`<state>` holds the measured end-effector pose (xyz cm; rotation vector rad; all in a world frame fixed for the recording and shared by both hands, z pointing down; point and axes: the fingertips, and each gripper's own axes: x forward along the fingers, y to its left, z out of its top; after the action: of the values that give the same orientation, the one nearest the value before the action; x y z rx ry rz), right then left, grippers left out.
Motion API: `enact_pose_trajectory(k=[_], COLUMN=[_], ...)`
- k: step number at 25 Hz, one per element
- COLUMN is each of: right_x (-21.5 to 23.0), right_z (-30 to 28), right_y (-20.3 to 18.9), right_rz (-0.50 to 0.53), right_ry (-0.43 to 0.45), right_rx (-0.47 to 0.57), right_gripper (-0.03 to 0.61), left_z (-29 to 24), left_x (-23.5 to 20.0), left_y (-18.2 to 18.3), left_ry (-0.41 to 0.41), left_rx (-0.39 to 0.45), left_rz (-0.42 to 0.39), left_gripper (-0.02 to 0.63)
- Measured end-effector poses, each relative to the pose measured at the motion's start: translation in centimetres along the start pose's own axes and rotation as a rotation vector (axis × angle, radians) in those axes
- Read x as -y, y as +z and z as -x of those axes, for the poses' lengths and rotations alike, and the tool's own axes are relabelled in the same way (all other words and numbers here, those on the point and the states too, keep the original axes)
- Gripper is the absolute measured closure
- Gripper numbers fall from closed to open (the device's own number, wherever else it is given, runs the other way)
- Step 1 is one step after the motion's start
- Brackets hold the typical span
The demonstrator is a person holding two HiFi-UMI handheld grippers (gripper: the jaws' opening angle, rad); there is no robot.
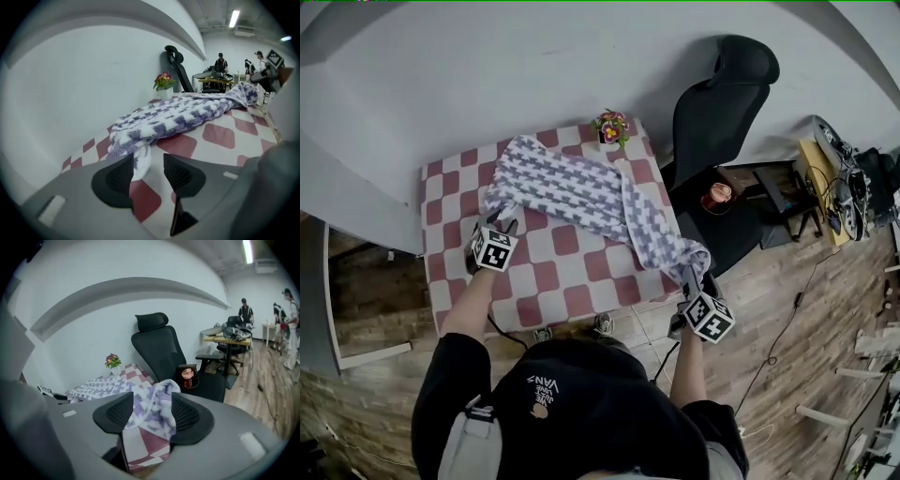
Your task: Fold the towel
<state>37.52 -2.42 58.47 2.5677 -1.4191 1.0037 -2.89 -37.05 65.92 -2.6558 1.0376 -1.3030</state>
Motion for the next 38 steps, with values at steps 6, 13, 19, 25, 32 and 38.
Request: enact_pose_trajectory(k=[6, 13, 19, 25, 32, 38], right_x=[-0.7, -3.8, -9.5, -12.0, -11.0, -12.2], right_z=[3.0, 2.4, -1.2, -4.9, -8.6, -9.0], right_y=[1.3, 0.0, -3.6, -7.5, -8.7, -1.0], right_rz=[0.064, 0.1, 0.243, 0.707, 1.055, 0.966], right_ry=[-0.079, 0.005, 0.189, 0.189, 0.16, 0.228], right_rx=[0.068, 0.025, -0.133, -0.269, -0.293, -0.138], right_gripper=[0.333, 0.333, 0.333, 0.333, 0.428, 0.54], left_z=[-3.0, -3.1, 0.6, 7.2, 13.2, 16.0], left_x=[-0.5, 0.8, 1.2, 0.9, -0.6, -0.3], left_y=[-0.5, -1.0, -2.4, -4.7, -10.1, -12.2], left_ry=[-0.081, -0.156, -0.208, -0.188, -0.077, 0.005], left_rx=[-0.06, -0.099, -0.086, -0.044, -0.101, -0.122], left_rz=[-0.067, -0.138, -0.164, -0.209, -0.206, -0.186], left_gripper=[0.442, 0.586, 0.592, 0.592, 0.593, 0.592])
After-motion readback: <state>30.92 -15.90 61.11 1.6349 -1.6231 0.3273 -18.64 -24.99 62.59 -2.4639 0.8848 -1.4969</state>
